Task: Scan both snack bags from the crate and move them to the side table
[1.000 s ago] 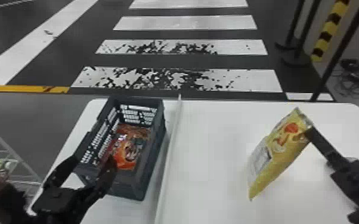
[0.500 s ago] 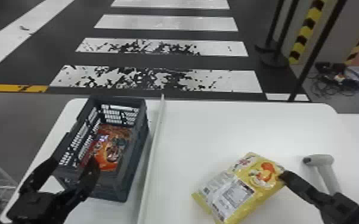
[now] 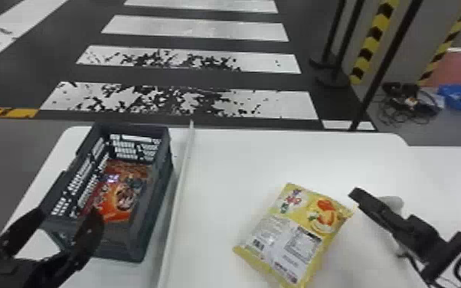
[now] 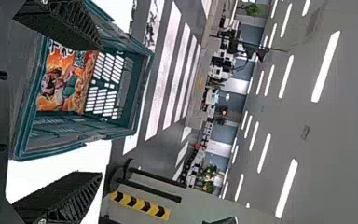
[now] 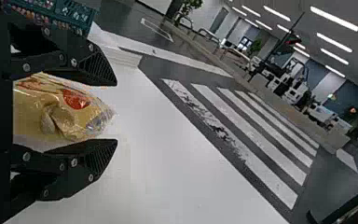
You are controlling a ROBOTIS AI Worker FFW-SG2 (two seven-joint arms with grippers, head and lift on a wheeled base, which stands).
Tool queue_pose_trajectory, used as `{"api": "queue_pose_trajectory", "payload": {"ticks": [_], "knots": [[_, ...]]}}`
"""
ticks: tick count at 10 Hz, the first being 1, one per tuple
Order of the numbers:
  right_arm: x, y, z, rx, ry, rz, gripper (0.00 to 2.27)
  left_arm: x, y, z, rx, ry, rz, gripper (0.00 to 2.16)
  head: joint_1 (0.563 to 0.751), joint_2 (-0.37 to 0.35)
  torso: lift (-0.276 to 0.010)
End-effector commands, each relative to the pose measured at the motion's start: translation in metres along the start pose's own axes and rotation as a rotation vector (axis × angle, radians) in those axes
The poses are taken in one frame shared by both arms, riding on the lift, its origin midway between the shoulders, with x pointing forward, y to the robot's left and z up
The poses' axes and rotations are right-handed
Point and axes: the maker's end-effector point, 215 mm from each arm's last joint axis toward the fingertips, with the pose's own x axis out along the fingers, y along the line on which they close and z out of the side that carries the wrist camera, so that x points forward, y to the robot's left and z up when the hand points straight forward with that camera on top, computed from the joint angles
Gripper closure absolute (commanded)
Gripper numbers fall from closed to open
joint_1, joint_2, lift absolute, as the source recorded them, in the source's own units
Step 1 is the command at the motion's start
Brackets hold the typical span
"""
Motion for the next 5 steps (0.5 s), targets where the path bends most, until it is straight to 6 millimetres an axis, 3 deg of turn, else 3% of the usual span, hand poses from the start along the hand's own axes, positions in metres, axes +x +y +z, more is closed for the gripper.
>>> {"api": "queue_pose_trajectory", "payload": {"ticks": [1,2,3,5], "knots": [[-0.001,-0.001,0.019,-0.069,-0.02,0.003,0.0,-0.008,0.004,0.006,0.01,-0.019,0.007,0.03,0.695,-0.071,-0.095],[-0.007,0.007,0.021,-0.098,-0.006,0.024,0.0,-0.01,0.003,0.008,0.011,-0.025,0.005,0.03,0.695,-0.078,-0.095],[-0.021,0.033,0.008,-0.136,0.043,0.061,0.13,-0.01,0.002,0.009,0.01,-0.029,0.003,0.03,0.695,-0.082,-0.095],[-0.05,0.083,-0.045,-0.177,0.14,0.116,0.32,-0.01,-0.004,0.012,0.004,-0.046,-0.008,0.03,0.695,-0.055,-0.095]]}}
